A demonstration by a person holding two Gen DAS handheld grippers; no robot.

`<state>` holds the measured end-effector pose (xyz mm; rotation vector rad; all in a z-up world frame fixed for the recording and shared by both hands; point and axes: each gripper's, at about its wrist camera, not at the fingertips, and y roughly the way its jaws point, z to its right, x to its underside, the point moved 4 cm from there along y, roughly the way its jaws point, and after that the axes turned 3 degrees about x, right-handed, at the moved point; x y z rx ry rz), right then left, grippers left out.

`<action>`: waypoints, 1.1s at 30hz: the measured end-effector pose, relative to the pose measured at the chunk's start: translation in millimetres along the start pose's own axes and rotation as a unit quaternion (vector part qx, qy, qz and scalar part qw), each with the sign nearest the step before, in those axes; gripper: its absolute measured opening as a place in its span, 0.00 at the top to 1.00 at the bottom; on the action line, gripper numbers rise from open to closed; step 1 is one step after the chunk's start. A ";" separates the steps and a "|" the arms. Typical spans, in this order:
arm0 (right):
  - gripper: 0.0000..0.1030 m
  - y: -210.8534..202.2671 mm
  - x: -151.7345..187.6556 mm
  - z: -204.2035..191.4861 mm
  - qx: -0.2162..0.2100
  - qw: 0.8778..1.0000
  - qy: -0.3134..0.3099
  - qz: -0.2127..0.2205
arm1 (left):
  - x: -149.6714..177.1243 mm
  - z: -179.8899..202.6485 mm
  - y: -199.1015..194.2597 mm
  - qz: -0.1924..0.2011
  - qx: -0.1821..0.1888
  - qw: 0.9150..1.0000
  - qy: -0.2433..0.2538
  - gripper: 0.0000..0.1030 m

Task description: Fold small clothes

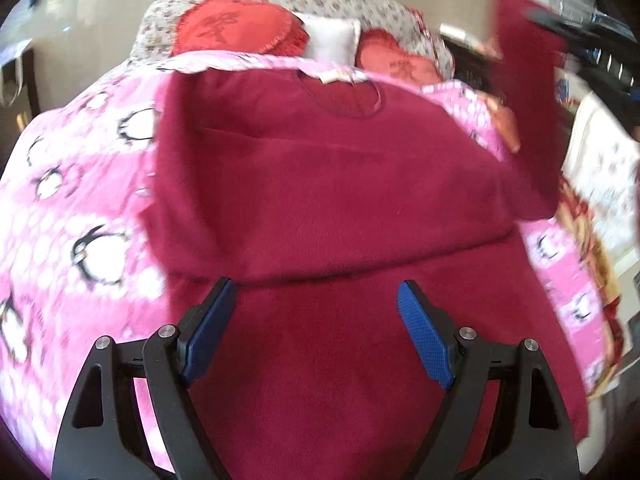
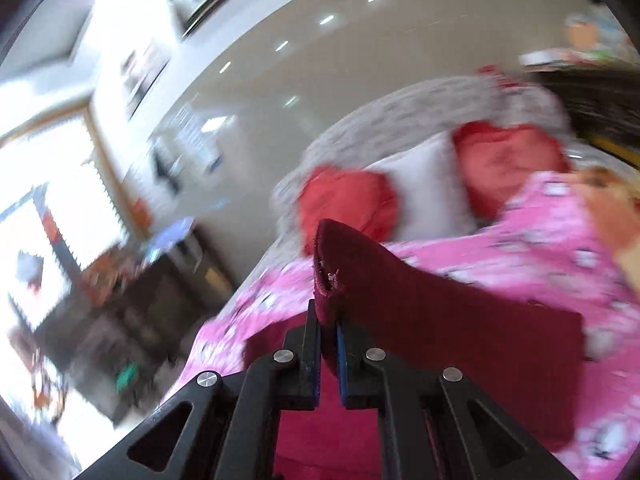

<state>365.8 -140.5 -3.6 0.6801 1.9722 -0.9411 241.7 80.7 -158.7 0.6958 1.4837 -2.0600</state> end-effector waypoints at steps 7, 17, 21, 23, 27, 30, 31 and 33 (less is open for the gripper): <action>0.95 137.2 69.1 -98.6 -0.045 0.990 -0.067 -0.118 | 18.8 -33.1 -36.6 0.007 -0.028 0.999 -0.039 0.19; 0.83 181.0 101.6 -104.9 -0.032 0.986 -0.054 -0.155 | 20.4 -40.5 -43.9 0.004 -0.040 0.998 -0.050 0.19; 0.36 166.0 105.1 -96.1 -0.065 0.985 -0.023 -0.155 | 19.8 -36.8 -43.5 0.003 -0.040 0.998 -0.041 0.19; 0.36 151.6 105.2 -90.8 -0.075 0.984 -0.021 -0.157 | 14.0 -34.4 -44.7 0.010 -0.040 0.998 -0.037 0.19; 0.39 102.6 99.2 -58.7 -0.020 0.990 -0.064 -0.125 | -16.1 -28.9 -40.6 0.036 -0.030 0.999 -0.026 0.19; 0.68 64.8 92.4 -13.7 0.050 0.990 -0.092 -0.099 | -47.9 -17.2 -27.8 0.059 -0.008 0.998 -0.015 0.20; 0.75 56.2 90.8 1.2 0.064 0.990 -0.087 -0.095 | -55.9 -11.9 -22.5 0.063 -0.001 0.998 -0.009 0.22; 0.84 39.5 88.7 35.2 0.103 0.987 -0.080 -0.095 | -67.1 -2.9 -2.1 0.053 0.006 0.999 0.008 0.41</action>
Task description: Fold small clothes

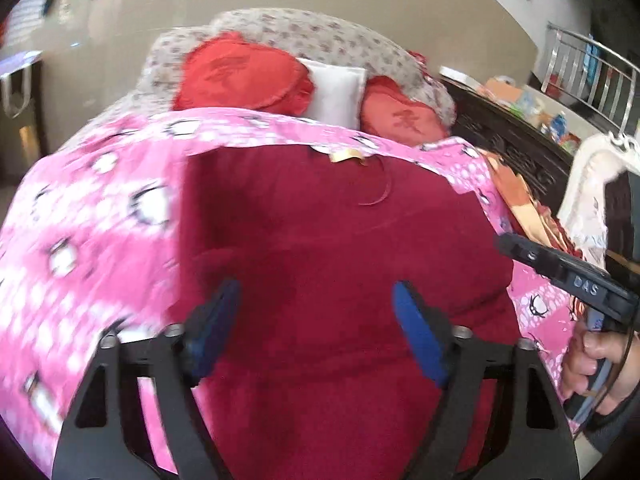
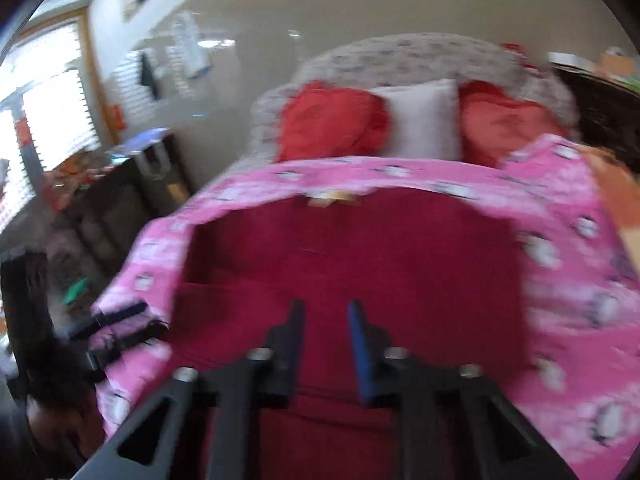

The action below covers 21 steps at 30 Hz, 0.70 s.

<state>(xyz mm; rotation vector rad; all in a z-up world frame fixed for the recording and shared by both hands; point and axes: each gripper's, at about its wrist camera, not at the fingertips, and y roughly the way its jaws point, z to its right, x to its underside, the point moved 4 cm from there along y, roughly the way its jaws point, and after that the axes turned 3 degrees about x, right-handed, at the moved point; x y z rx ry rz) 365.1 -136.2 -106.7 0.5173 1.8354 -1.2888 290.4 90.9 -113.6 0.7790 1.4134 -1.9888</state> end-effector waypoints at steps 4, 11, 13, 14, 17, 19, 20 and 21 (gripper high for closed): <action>0.85 6.8 14.0 45.4 0.062 0.998 -0.006 -0.031 | 12.2 -24.3 43.2 -0.057 -0.064 0.996 -0.028 0.58; 0.88 38.6 45.6 91.8 0.035 0.989 0.071 -0.124 | 35.3 -47.3 45.4 -0.046 -0.031 0.997 -0.058 0.64; 0.88 36.9 33.3 89.4 0.035 0.987 0.074 -0.138 | 35.7 -45.1 45.4 -0.044 -0.039 0.997 -0.050 0.59; 0.88 33.1 22.2 87.3 0.034 0.989 0.074 -0.126 | 35.6 -41.7 46.8 -0.046 -0.040 0.997 -0.039 0.55; 0.85 29.0 -17.0 79.4 0.068 0.994 0.043 -0.070 | 35.4 -34.1 56.3 -0.053 -0.042 0.998 -0.019 0.45; 0.85 45.9 -33.2 74.8 0.094 0.993 0.022 -0.061 | 34.5 -34.7 58.6 -0.053 -0.041 0.998 -0.020 0.45; 0.85 57.4 -35.9 75.8 0.097 0.993 0.018 -0.069 | 35.9 -36.0 56.8 -0.052 -0.038 0.998 -0.024 0.45; 0.85 76.0 -32.2 76.5 0.106 0.990 0.008 -0.087 | 36.7 -36.9 56.0 -0.052 -0.036 0.998 -0.026 0.45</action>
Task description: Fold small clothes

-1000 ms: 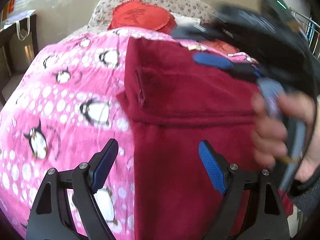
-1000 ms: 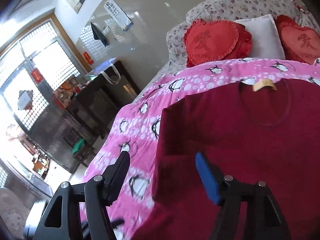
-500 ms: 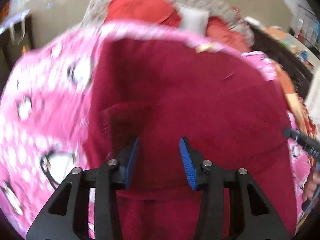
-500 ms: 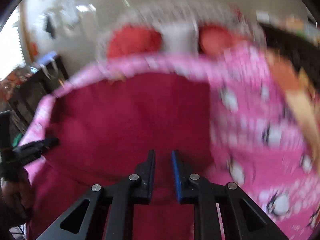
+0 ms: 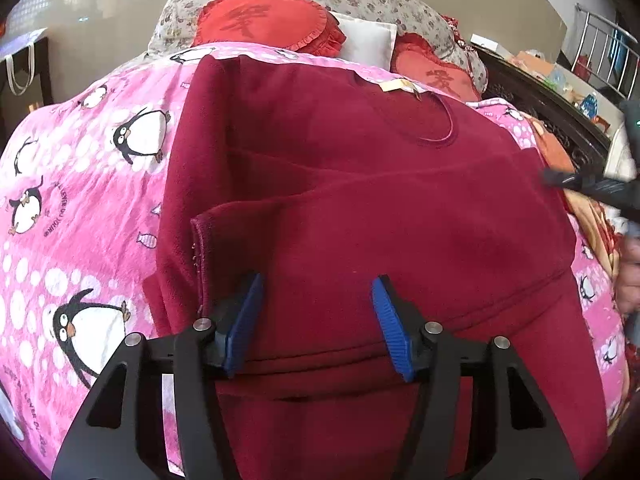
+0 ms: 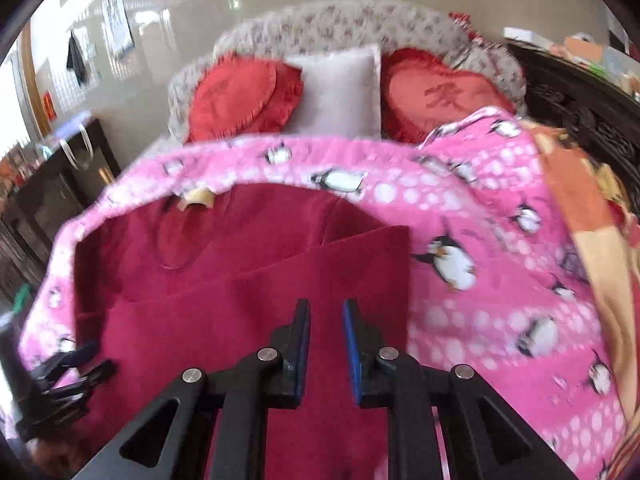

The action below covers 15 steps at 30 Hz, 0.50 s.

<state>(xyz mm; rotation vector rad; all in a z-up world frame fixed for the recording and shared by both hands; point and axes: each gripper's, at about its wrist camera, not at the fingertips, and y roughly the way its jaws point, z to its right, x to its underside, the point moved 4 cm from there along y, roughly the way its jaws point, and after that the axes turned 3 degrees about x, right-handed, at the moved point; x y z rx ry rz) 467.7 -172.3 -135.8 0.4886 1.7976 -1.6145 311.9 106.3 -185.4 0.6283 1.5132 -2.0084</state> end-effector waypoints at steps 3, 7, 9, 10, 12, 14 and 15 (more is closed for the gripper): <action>0.82 34.2 13.5 5.0 0.010 1.000 -0.009 -0.016 | -1.2 -0.6 2.3 -0.001 0.001 1.000 -0.002 0.45; 0.80 31.1 11.3 15.8 -0.016 0.999 0.029 -0.039 | -2.7 -0.2 3.6 -0.001 -0.003 1.000 -0.001 0.45; 0.80 13.2 7.0 15.2 -0.023 0.998 0.033 -0.045 | -3.4 0.0 4.3 -0.001 -0.001 1.000 -0.003 0.45; 0.80 -0.4 9.9 13.3 -0.032 0.998 0.032 -0.040 | -3.5 0.0 4.4 -0.001 -0.001 1.000 -0.003 0.45; 0.78 -22.9 24.2 0.6 -0.058 0.997 0.026 -0.038 | -4.1 -0.1 4.9 -0.001 0.000 1.000 -0.004 0.45; 0.71 -30.8 55.2 -6.6 -0.057 0.996 0.007 -0.069 | -4.4 -0.2 4.8 -0.001 -0.001 1.000 -0.003 0.44; 0.69 -24.3 67.5 -8.7 -0.044 0.994 -0.003 -0.096 | -4.4 0.0 4.7 -0.002 -0.001 1.000 -0.002 0.43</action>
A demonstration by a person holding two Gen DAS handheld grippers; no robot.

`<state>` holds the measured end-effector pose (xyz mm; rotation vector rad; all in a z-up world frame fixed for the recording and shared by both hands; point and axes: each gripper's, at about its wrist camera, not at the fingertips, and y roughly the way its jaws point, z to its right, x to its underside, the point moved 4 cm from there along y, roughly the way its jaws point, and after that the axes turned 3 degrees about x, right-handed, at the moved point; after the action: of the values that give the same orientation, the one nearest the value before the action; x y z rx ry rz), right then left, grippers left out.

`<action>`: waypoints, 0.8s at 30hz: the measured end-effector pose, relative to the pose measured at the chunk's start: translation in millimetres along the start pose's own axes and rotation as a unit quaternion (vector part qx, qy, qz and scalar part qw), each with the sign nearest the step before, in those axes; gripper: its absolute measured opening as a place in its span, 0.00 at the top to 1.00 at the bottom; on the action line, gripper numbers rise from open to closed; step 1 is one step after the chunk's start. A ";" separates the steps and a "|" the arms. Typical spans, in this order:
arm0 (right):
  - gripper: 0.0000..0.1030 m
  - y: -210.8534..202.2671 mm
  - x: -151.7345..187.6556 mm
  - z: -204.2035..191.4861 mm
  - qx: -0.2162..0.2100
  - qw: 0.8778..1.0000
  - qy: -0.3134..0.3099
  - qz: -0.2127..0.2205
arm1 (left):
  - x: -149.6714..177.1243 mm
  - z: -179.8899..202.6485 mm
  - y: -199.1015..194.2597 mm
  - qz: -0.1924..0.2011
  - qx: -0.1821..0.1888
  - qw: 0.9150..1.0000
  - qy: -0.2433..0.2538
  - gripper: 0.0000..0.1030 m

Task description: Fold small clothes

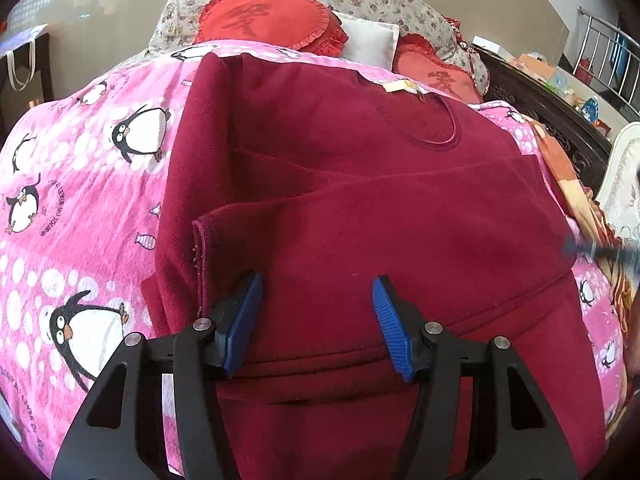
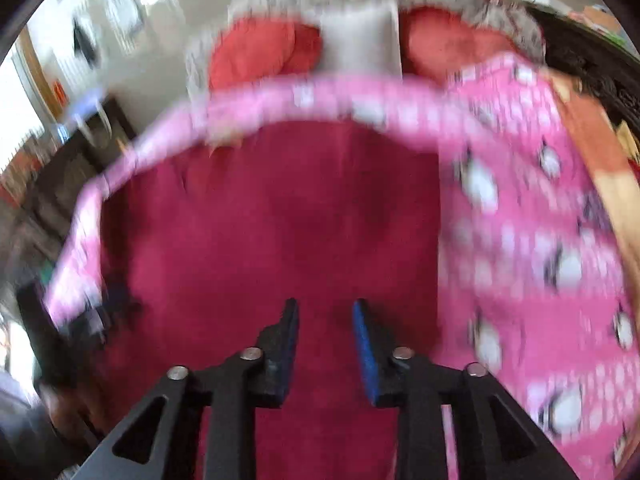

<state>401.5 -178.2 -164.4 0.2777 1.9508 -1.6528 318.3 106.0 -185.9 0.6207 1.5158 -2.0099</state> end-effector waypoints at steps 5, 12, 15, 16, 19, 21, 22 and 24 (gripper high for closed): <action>0.70 -46.1 30.2 -3.0 -0.016 0.999 0.033 0.038 | -2.0 7.6 -16.9 -0.023 0.017 0.999 0.029 0.31; 0.53 -118.2 107.5 -41.8 -0.029 0.995 -0.059 0.073 | 26.2 -31.3 -104.5 -0.024 0.046 0.998 0.047 0.30; 0.53 -115.4 147.8 -44.5 -0.029 0.995 -0.064 0.066 | 67.8 -48.4 -103.9 -0.104 0.075 0.992 0.023 0.31; 0.53 -113.2 158.7 -46.2 -0.035 0.996 -0.058 0.065 | 82.0 -47.7 -104.2 -0.123 0.082 0.989 0.024 0.31; 0.53 -105.0 174.8 -47.0 -0.043 0.996 -0.027 0.069 | 109.6 -38.9 -115.8 -0.123 0.091 0.987 0.045 0.28; 0.53 -93.8 174.2 -43.7 -0.045 0.997 -0.009 0.067 | 117.7 -39.3 -123.2 -0.127 0.129 0.983 0.013 0.26; 0.53 -93.0 175.4 -44.9 -0.045 0.997 -0.003 0.067 | 119.2 -40.1 -125.7 -0.130 0.153 0.980 -0.004 0.25; 0.53 -95.3 176.1 -47.0 -0.059 0.996 0.009 0.073 | 127.8 -40.9 -128.0 -0.155 0.236 0.958 -0.048 0.25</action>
<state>196.4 -188.5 -175.2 0.3800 1.9829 -1.4419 139.5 155.0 -188.0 0.4750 1.1294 -2.6368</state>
